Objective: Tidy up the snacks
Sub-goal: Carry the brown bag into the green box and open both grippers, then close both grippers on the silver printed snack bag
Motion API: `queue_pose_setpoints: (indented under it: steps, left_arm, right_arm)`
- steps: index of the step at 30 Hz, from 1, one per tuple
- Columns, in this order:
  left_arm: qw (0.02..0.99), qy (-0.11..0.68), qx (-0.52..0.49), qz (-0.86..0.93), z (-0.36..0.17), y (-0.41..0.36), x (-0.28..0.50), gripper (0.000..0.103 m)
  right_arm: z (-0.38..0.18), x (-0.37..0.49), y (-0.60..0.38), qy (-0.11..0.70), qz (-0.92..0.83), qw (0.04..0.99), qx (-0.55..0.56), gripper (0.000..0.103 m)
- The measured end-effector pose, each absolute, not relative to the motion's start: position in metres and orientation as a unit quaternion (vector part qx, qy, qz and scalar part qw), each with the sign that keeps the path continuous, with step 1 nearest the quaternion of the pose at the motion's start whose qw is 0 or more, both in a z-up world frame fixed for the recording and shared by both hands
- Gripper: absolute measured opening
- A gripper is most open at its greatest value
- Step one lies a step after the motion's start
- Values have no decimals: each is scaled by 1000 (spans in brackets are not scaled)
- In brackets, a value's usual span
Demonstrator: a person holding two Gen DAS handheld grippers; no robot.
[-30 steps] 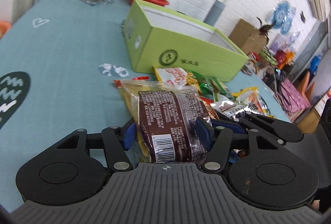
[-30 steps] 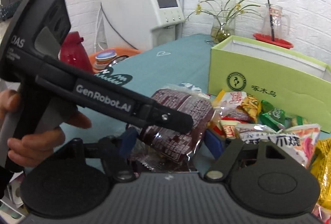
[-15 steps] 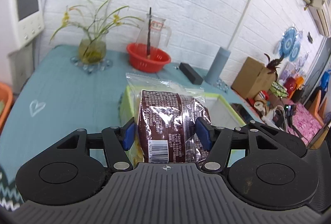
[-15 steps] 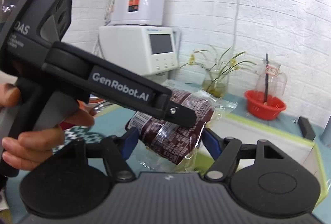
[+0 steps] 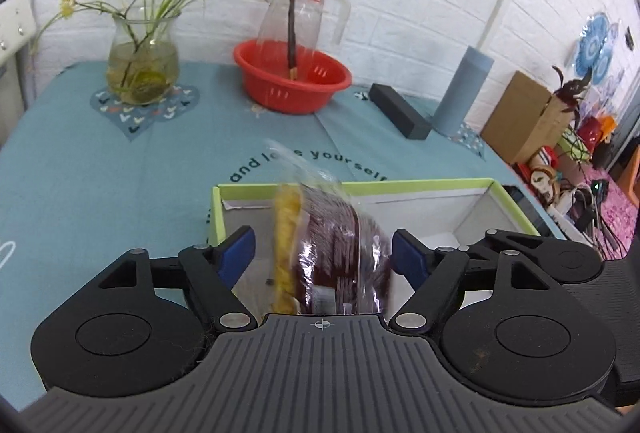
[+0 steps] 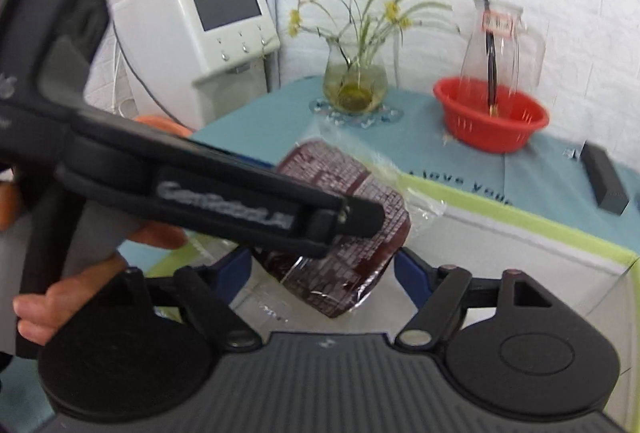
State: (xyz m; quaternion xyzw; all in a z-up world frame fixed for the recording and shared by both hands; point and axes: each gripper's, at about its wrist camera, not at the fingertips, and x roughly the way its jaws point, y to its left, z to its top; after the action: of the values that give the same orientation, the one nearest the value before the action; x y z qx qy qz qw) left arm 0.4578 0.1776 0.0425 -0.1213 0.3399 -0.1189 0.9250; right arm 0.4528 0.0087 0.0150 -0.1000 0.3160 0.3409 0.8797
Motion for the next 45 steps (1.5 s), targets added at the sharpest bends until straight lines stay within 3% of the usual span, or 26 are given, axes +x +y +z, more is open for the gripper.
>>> queue_pose_setpoints:
  steps: [1,4,7,20,25,31,33,35,40,45]
  left_arm:
    - [927,333,-123,-119,46,178,454,75]
    - [942,300,-106,-105,64,176,431,78]
    - [949,280,-110,-99,77,175,401,82]
    - [916,327,-188,-135,32,128,252,82]
    - [892,354,-243,-140,11,120,224,82]
    - [892,370,-216,-143,9,102,218,80]
    - [888,376,-218,-148,6,99,217,79]
    - [885,384,-216,-148,2,96,219,76]
    - [879,395,-216,-156,-4,92,222,48]
    - [879,383,-228,-167,13,99,218,44]
  right_arm:
    - [17,449,6,306,339,883,-105,80]
    - [29,430,-13,270,337,897,-95,91]
    - [41,398,-42,235,332,909,-86,93]
    - [5,213,-125,232,289,929,0,93]
    - [-10,187,-112,231,309,922,-4,93]
    - [-21,188,-92,222,313,922,-53,93]
    - [-24,191,-92,227,313,921,-50,92]
    - [-27,195,-92,233,316,918,-43,82]
    - [-33,199,-90,246,327,912,-38,63]
    - [-20,191,-88,224,332,915,-50,57]
